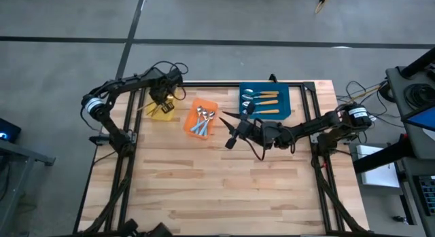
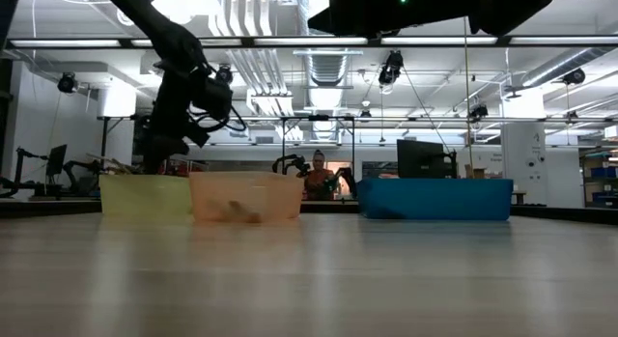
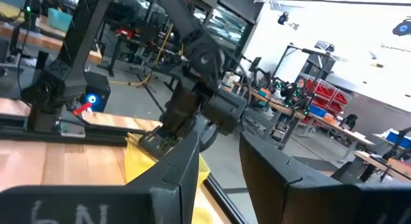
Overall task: Sort silverware by color (type)
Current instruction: Put the gold spoon into the yellow bin
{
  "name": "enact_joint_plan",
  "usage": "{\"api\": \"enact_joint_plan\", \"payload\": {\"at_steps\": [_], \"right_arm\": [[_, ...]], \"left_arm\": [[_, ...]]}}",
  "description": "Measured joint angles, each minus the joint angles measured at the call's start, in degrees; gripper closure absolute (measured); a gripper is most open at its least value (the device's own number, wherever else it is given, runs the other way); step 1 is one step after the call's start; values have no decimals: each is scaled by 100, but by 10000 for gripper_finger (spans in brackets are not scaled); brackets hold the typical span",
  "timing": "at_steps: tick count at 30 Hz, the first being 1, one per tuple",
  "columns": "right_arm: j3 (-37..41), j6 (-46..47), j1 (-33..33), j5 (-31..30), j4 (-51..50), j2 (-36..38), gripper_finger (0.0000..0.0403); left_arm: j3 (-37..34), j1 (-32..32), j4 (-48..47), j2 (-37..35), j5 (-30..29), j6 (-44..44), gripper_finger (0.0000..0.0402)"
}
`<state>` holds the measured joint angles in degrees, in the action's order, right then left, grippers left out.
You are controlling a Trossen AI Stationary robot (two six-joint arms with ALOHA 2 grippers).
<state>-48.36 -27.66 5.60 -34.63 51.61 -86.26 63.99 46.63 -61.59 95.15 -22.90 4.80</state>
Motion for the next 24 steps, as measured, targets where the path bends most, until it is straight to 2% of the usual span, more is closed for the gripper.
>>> {"api": "enact_joint_plan", "payload": {"at_steps": [5, 11, 24], "right_arm": [[0, 0, -101, -1, -84, 2, 298], [0, -185, -217, -4, -154, 1, 298], [0, -256, -479, 2, -215, 22, 311]], "left_arm": [[467, 3, -398, 94, 118, -251, 400], [566, 9, -843, 86, 502, -431, 400], [557, 155, -717, 114, 509, -555, 400]]}}
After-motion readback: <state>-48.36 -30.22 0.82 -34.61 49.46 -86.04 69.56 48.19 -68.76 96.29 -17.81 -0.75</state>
